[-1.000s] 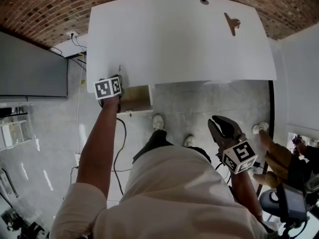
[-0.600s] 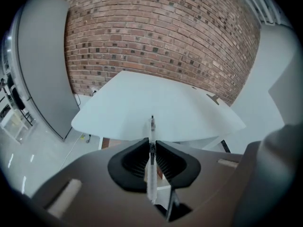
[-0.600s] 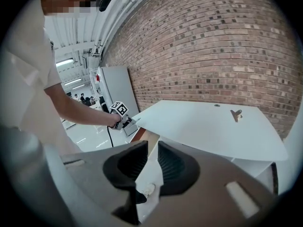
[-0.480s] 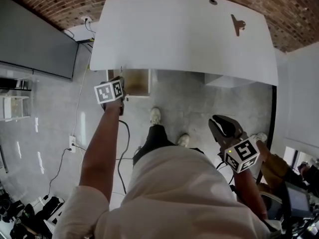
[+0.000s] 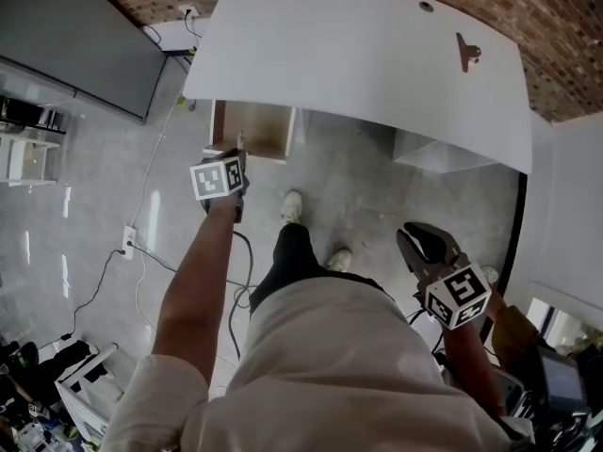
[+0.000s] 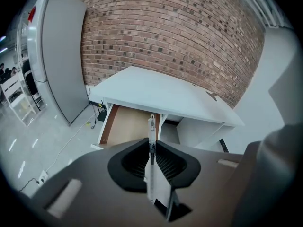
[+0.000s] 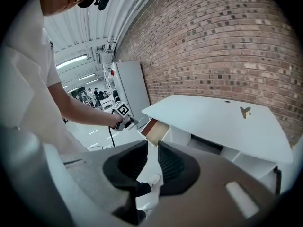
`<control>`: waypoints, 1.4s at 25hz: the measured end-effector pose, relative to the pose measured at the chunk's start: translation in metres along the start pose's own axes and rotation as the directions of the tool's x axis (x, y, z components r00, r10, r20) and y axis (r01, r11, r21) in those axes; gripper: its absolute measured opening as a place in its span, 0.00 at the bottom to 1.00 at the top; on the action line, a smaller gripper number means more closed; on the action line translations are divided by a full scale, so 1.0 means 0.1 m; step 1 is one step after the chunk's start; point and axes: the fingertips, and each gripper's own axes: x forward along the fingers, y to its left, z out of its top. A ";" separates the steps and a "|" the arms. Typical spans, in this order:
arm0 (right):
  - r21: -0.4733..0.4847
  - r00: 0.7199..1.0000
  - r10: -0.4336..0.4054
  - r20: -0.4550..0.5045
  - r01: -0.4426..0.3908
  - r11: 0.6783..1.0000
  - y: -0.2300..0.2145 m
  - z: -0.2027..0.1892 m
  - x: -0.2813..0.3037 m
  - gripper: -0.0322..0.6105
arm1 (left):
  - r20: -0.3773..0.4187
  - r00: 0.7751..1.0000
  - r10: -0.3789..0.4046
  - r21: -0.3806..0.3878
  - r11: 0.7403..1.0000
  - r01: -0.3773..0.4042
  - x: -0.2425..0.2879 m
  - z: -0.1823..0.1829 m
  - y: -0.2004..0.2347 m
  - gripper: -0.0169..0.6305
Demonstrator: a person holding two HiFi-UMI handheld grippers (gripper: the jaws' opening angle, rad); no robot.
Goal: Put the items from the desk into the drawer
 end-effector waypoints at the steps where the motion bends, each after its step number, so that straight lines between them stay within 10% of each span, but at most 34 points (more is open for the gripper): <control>1: -0.003 1.000 0.004 -0.006 -0.004 1.000 0.03 -0.01 0.03 0.13 | -0.003 1.000 0.000 0.000 1.000 0.000 0.01 -0.03 0.02 0.11; 35: 0.108 0.958 -0.063 -0.280 0.097 0.989 -0.09 -0.01 1.64 0.13 | -0.083 0.988 -0.129 -0.042 0.991 0.126 2.69 0.11 1.09 0.11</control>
